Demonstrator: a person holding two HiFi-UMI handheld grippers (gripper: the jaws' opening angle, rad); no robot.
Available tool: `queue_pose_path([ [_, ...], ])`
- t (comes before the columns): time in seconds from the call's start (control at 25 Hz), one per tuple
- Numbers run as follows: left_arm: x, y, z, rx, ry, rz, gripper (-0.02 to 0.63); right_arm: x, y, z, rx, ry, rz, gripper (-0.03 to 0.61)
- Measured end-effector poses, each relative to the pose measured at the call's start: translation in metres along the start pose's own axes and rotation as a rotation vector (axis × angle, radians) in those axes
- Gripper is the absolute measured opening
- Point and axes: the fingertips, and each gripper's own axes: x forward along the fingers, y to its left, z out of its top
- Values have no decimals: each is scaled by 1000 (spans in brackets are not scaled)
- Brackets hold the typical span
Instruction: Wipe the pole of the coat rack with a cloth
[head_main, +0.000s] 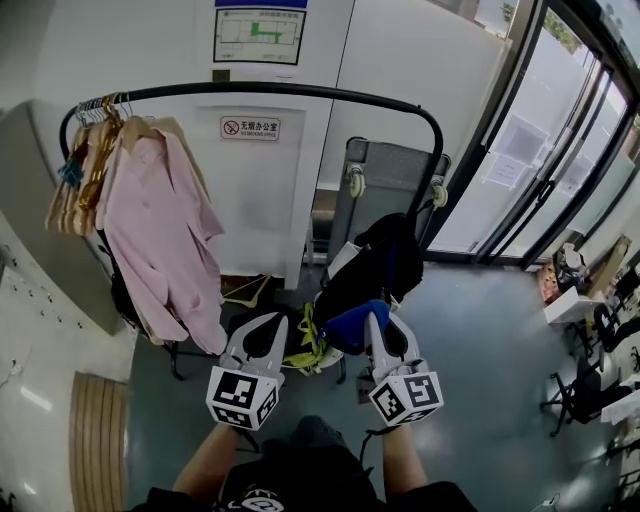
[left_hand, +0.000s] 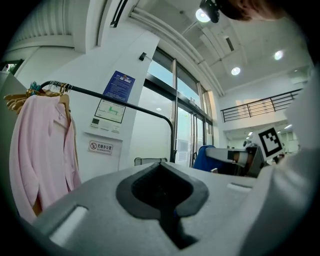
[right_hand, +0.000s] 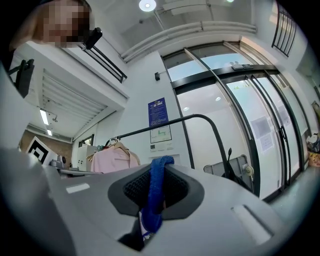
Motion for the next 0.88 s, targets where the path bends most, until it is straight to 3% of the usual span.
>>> queue_pose_path([
  [0.4, 71, 37, 30, 40, -67, -6, 2, 73, -27, 11, -15, -55, 35, 32],
  [0.72, 167, 44, 83, 99, -143, -42, 2, 145, -64, 61, -39, -145, 108, 32],
  [0.88, 203, 49, 97, 38, -165, -120, 2, 170, -81, 83, -87, -184, 142, 32],
])
